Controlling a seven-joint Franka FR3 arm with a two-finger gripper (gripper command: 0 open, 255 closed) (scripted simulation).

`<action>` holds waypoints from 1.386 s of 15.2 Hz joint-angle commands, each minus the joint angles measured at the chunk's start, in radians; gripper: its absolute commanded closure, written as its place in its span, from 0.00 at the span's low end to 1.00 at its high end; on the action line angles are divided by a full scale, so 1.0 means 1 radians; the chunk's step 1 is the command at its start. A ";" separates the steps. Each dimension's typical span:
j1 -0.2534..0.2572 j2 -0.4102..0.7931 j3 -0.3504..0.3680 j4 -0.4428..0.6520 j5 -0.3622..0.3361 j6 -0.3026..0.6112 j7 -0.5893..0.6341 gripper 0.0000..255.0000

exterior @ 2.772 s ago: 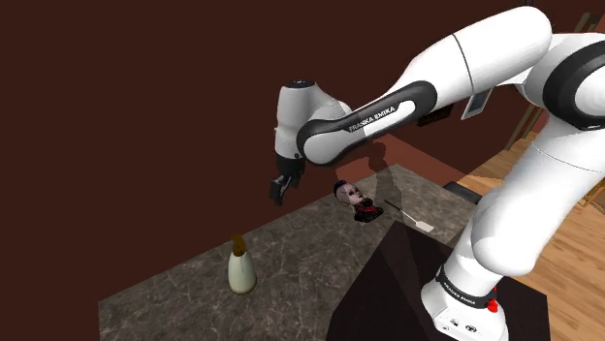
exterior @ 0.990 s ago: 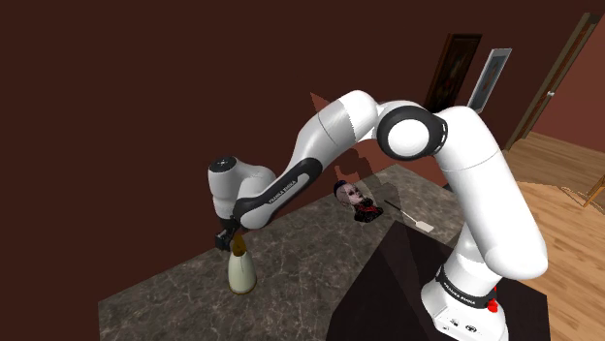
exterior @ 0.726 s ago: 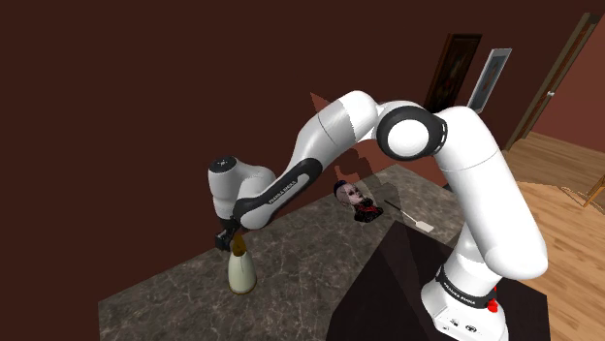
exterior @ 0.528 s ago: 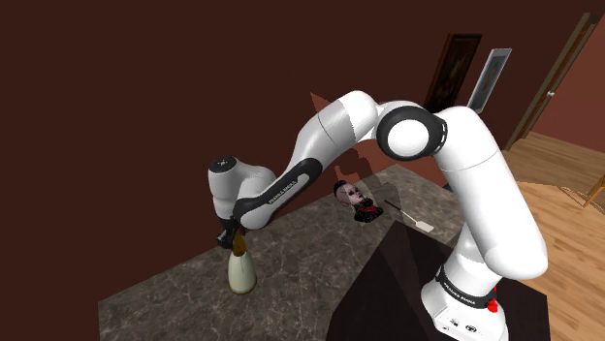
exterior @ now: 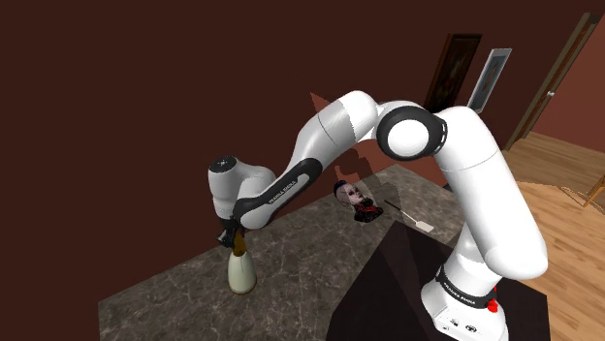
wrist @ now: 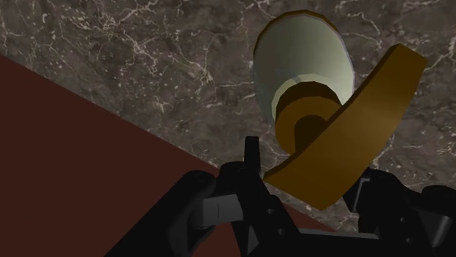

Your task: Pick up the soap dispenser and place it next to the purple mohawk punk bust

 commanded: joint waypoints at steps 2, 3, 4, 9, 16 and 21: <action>-0.002 -0.010 0.003 -0.002 0.003 -0.008 -0.003 1.00; -0.004 -0.019 0.006 -0.004 0.007 -0.015 -0.006 1.00; -0.006 -0.028 0.009 -0.005 0.010 -0.023 -0.008 1.00; -0.014 -0.073 0.022 -0.008 0.027 -0.064 -0.023 1.00; -0.025 -0.131 0.040 -0.002 0.051 -0.126 -0.044 1.00; -0.031 -0.168 0.050 0.009 0.069 -0.172 -0.058 1.00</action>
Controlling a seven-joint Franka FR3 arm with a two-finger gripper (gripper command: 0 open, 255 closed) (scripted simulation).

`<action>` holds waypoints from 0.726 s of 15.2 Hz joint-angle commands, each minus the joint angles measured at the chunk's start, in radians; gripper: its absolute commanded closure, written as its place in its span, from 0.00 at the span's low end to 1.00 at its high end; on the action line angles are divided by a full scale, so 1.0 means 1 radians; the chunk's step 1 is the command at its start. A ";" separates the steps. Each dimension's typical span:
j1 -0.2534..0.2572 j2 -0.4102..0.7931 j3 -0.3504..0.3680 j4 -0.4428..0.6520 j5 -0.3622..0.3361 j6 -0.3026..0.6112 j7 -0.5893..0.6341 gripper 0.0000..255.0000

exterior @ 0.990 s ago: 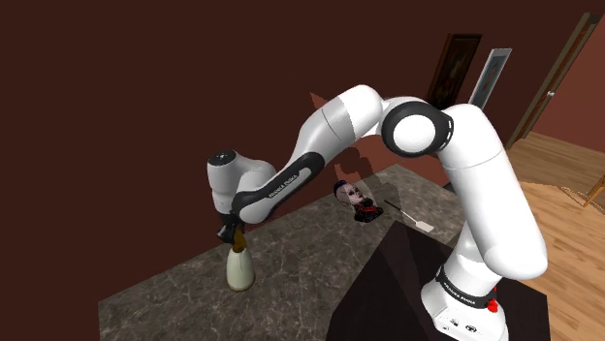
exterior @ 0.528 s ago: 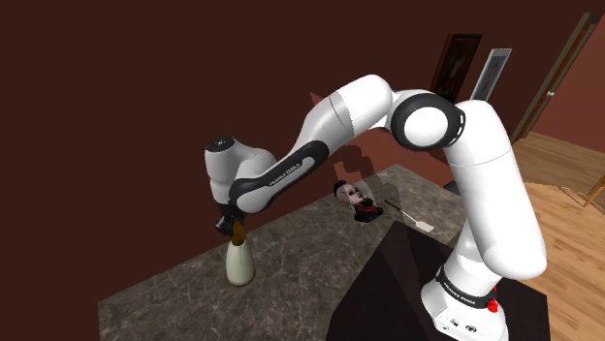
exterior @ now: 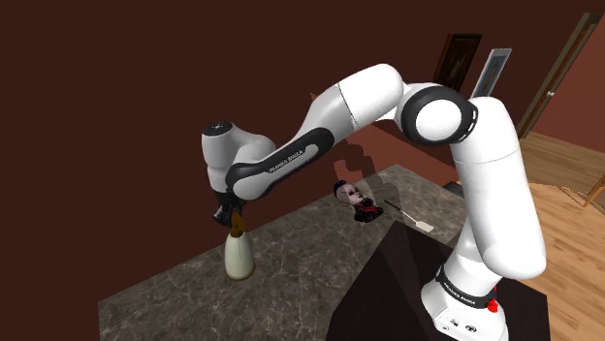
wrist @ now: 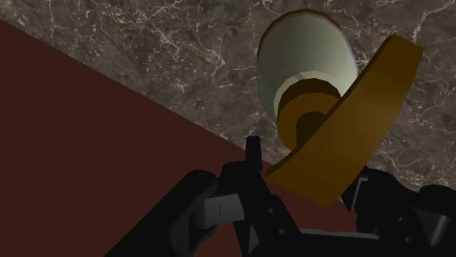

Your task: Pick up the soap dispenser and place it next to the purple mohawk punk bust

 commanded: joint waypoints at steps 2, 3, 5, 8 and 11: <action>-0.004 -0.023 0.006 0.008 0.011 -0.029 -0.010 1.00; -0.005 -0.030 0.008 0.011 0.014 -0.039 -0.013 1.00; -0.007 -0.043 0.012 0.019 0.020 -0.059 -0.019 1.00; -0.009 -0.061 0.017 0.032 0.030 -0.089 -0.027 1.00; -0.011 -0.078 0.022 0.047 0.039 -0.120 -0.036 1.00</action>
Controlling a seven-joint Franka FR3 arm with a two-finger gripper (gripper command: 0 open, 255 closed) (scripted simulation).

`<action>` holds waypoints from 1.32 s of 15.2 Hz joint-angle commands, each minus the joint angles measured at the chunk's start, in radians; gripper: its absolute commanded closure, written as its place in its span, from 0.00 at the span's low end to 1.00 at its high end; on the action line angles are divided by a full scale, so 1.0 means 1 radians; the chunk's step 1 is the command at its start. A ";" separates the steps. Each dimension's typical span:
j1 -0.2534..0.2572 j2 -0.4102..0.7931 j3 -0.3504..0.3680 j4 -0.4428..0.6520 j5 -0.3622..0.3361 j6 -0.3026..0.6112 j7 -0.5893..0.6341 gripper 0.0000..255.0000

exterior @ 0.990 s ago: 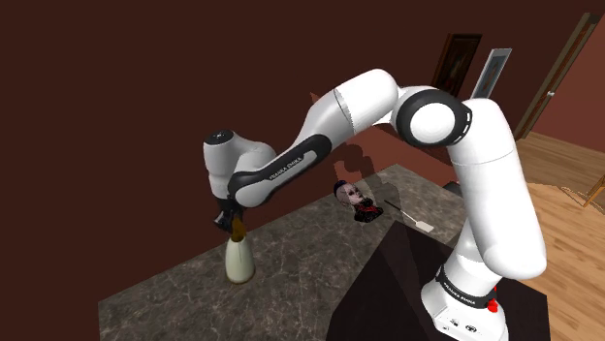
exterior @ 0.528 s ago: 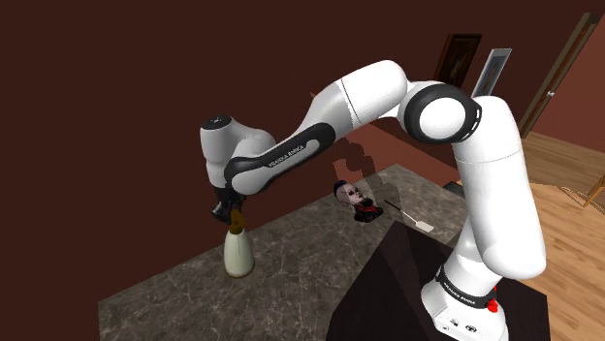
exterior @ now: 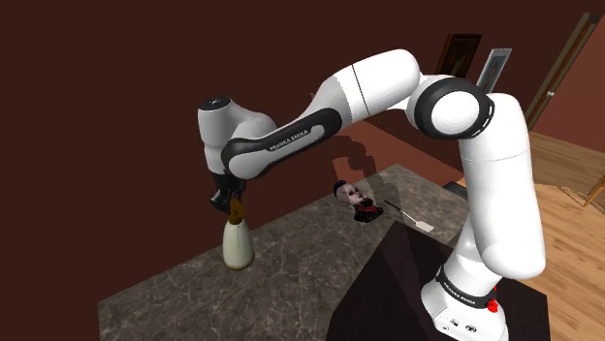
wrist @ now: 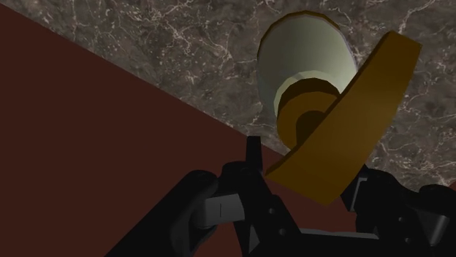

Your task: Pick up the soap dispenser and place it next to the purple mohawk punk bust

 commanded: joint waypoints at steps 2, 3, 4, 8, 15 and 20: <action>0.000 -0.015 0.005 0.020 0.008 -0.033 -0.006 1.00; 0.000 -0.020 0.006 0.026 0.011 -0.044 -0.009 1.00; 0.000 -0.024 0.007 0.032 0.013 -0.055 -0.012 1.00; -0.001 -0.042 0.012 0.061 0.023 -0.099 -0.022 1.00; 0.000 -0.064 0.018 0.122 0.037 -0.180 -0.039 1.00; 0.003 -0.074 0.021 0.175 0.045 -0.241 -0.050 1.00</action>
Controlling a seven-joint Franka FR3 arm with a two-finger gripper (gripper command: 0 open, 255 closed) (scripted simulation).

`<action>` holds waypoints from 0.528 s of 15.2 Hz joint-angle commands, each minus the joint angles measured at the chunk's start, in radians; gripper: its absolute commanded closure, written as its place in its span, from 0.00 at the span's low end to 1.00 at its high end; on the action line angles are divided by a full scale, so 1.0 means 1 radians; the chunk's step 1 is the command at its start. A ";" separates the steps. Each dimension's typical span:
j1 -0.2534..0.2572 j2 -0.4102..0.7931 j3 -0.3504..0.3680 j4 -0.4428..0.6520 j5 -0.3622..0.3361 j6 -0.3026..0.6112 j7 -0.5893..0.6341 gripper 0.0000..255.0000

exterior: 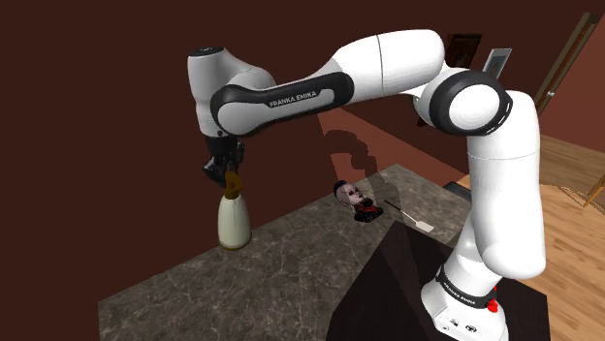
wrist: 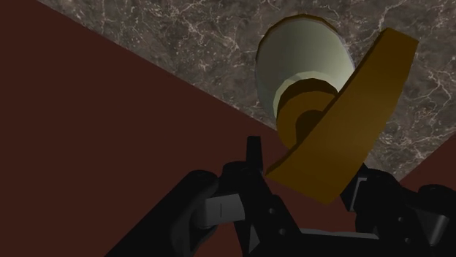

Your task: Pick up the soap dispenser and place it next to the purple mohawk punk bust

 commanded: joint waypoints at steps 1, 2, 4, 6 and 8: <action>0.001 -0.006 0.001 0.024 0.004 -0.028 -0.006 1.00; 0.002 -0.007 0.002 0.035 0.005 -0.041 -0.008 1.00; 0.004 -0.008 0.003 0.061 0.006 -0.066 -0.012 1.00; 0.006 -0.008 0.004 0.087 0.008 -0.093 -0.016 1.00; 0.009 -0.007 0.004 0.116 0.009 -0.120 -0.020 1.00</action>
